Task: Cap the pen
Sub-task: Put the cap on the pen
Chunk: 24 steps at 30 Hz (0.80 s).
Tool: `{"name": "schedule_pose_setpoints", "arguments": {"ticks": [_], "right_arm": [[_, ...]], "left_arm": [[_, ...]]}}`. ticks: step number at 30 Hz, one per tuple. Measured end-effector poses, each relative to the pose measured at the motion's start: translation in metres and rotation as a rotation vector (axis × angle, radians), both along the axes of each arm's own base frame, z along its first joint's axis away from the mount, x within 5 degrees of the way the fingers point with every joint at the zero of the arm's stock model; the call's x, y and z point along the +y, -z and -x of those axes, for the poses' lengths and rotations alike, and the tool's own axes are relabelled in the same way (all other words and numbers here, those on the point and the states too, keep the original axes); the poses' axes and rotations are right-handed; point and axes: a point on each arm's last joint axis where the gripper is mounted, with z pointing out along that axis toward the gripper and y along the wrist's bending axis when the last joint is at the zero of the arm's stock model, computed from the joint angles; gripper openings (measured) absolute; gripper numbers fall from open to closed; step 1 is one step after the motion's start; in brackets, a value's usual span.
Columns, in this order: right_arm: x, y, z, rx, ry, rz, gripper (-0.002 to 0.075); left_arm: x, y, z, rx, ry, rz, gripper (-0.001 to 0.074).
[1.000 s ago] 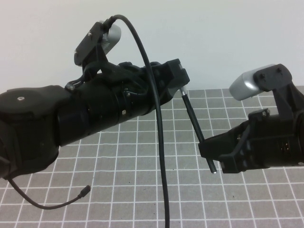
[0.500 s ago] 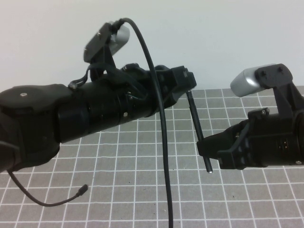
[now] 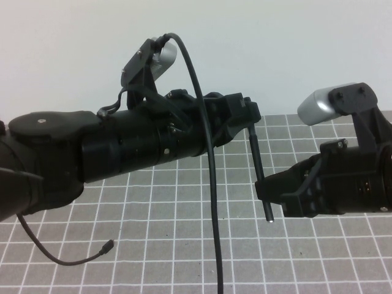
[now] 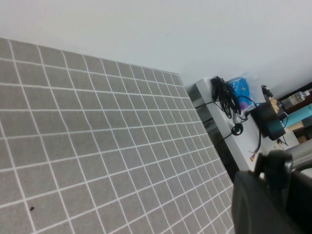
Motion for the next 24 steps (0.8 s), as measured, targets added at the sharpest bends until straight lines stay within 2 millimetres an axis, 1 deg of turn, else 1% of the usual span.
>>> {"name": "schedule_pose_setpoints", "arguments": {"ticks": [16,24], "right_arm": [[0.0,-0.001,-0.001,-0.014,0.008,-0.001,0.0054],[0.0,-0.004,-0.001,-0.018,-0.008,0.003,0.0055]], "left_arm": [[-0.001,-0.001,0.002,-0.02,0.026,-0.001,0.0073],[-0.01,-0.002,0.008,-0.036,0.021,-0.024,0.0073]]}}
